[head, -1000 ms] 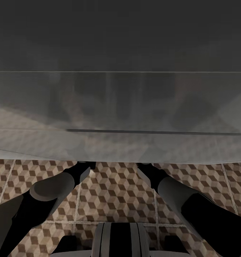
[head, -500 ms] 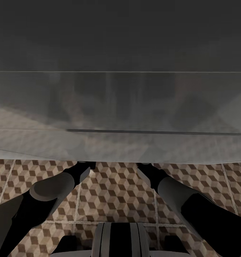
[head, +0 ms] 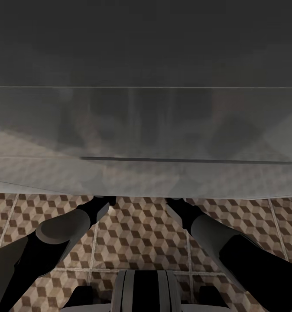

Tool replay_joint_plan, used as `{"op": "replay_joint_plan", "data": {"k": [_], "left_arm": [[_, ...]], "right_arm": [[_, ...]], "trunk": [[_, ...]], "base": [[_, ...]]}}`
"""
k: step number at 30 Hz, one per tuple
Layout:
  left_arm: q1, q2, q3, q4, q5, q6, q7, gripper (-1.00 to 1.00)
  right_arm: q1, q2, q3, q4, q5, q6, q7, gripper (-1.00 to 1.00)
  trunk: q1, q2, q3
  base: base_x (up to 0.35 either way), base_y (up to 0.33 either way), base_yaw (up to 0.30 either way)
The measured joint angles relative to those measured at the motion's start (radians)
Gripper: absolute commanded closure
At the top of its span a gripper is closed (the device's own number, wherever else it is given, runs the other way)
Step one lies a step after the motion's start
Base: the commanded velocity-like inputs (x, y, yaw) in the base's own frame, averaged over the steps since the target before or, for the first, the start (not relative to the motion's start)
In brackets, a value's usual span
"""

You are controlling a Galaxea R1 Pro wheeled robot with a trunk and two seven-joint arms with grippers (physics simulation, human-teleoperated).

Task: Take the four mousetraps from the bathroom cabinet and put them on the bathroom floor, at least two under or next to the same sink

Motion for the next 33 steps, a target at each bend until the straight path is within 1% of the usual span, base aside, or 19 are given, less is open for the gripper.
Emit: {"op": "replay_joint_plan", "data": {"k": [17,23,27,29,33], "left_arm": [[-0.002,0.000,0.000,0.000,0.000,0.000,0.000,1.00],[-0.055,0.001,0.004,0.001,0.002,-0.002,-0.001,1.00],[-0.063,0.001,0.008,0.001,0.001,-0.004,-0.001,1.00],[-0.061,0.000,0.009,0.001,0.000,-0.016,0.000,1.00],[-0.043,0.000,0.012,0.001,0.002,-0.076,0.004,1.00]], "right_arm": [[0.000,0.002,0.000,0.000,0.000,0.000,0.000,1.00],[0.000,0.002,0.000,-0.005,0.000,-0.001,0.005,1.00],[0.000,0.001,0.001,-0.017,0.001,-0.001,0.003,1.00],[0.000,0.001,0.001,-0.018,0.002,-0.001,0.002,1.00],[0.000,0.001,0.002,-0.020,0.015,-0.005,0.000,1.00]], "trunk": [[0.001,0.000,0.000],[0.021,0.000,0.000],[0.021,0.000,0.000],[0.021,0.000,0.000],[0.019,0.000,0.000]], "base": [[-0.011,0.000,0.000],[-0.230,0.000,0.000],[-0.049,0.000,0.000],[-0.014,0.000,0.000],[-0.004,0.000,0.000]]}}
